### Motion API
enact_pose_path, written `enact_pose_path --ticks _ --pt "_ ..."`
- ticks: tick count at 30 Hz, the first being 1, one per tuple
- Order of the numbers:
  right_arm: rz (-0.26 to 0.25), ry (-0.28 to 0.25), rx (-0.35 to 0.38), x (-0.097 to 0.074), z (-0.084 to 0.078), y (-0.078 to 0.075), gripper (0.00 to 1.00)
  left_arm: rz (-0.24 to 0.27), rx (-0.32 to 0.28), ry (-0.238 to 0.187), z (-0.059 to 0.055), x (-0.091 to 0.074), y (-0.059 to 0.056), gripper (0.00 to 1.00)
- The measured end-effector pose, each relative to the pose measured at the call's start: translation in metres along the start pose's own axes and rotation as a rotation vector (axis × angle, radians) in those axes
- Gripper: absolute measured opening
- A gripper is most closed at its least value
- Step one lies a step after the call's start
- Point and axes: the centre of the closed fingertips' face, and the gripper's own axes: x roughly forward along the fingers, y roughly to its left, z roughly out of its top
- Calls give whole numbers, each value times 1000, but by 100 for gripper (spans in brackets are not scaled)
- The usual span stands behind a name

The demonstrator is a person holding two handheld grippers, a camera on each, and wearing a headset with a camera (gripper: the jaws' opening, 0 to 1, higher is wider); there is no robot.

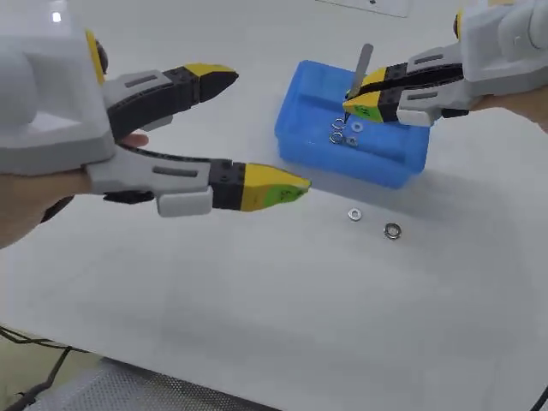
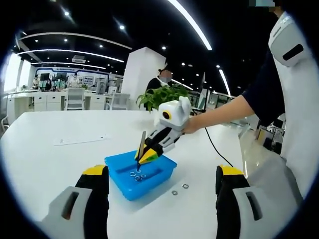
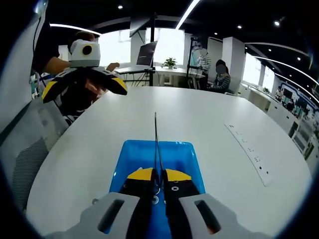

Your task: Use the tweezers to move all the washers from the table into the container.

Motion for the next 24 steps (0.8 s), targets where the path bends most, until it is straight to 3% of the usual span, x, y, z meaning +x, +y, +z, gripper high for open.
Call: enact_pose_path --ticks 3,6,9,11,14,18,21,24 --pt "4 1 -7 -2 5 6 7 -16 -52 -49 14 21 9 86" --pt "9 9 -25 -3 6 10 7 -35 -31 -66 20 36 13 80" --pt "20 5 -39 -3 10 14 7 -94 -15 -41 22 55 14 74" --pt "31 1 -37 -4 13 17 7 -151 -74 -46 24 64 10 70" --pt "41 6 -46 -5 15 22 7 -163 4 -31 25 74 13 58" --pt "59 12 -44 -7 14 26 7 -250 21 10 23 79 2 45" --pt "72 12 -44 -8 13 29 7 -261 49 26 22 81 5 42" --pt "82 14 -45 -8 12 32 7 -273 76 47 20 80 6 29"
